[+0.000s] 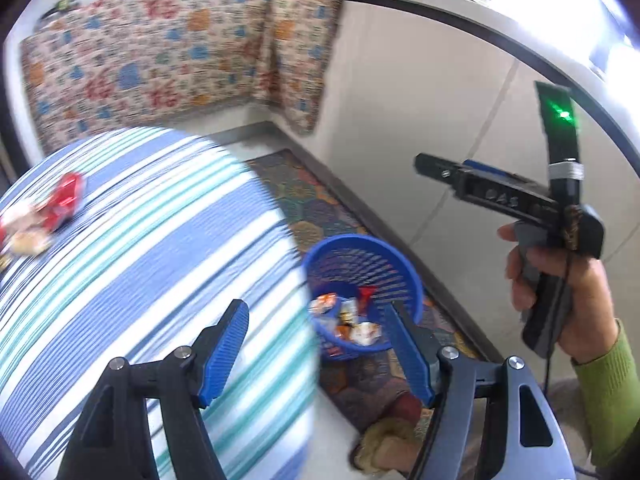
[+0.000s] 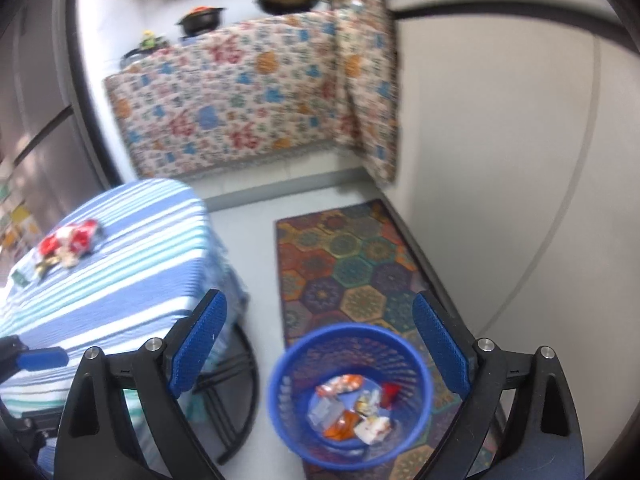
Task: Collect trash
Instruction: 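Move both open tools back over the table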
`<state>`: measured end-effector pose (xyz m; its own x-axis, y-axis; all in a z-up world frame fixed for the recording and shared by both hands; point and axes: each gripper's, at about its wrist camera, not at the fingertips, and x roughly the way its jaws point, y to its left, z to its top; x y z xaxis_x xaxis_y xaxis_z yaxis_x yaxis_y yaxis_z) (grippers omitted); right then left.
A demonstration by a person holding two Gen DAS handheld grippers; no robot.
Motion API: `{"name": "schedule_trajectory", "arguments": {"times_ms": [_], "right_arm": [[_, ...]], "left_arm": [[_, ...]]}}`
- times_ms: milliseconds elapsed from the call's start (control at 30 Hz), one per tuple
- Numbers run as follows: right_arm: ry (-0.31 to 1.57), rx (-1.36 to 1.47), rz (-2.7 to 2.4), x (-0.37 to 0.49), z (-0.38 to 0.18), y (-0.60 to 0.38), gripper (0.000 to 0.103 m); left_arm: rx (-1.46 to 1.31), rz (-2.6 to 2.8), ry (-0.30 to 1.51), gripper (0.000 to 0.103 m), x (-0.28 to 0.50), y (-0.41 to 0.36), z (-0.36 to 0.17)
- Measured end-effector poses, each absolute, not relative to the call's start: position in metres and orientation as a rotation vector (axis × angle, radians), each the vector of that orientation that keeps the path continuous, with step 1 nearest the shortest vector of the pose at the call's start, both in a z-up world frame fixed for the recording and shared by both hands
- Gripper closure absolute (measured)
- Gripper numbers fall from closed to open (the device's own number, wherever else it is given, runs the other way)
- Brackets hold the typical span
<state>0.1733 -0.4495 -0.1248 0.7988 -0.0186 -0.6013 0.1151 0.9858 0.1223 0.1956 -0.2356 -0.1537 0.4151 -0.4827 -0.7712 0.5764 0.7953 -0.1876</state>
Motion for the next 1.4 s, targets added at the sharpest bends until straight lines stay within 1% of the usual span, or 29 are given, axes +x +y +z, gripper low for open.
{"name": "schedule_trajectory", "arguments": {"times_ms": [233,400,600,1067,1400], "right_arm": [[0.628,0.044,0.107,0.183,-0.113,-0.351,0.005],[0.702,-0.047,0.198,0.201,-0.127,-0.286,0.004],[0.745,-0.097,0.256,0.203,-0.142,-0.237,0.004],[0.795,-0.106,0.28,0.213,-0.157,-0.201,0.004],[0.821,-0.139,0.289,0.217,-0.164,-0.194,0.004]], "left_arm": [[0.095,-0.464,0.938,0.031,0.212,-0.154,-0.169],[0.091,-0.352,0.947,0.031,0.227,-0.103,-0.184],[0.066,-0.288,0.959,0.031,0.238,-0.059,-0.194],[0.064,-0.231,0.952,0.031,0.246,-0.027,-0.208],[0.096,-0.227,0.94,0.03,0.247,-0.029,-0.209]]}}
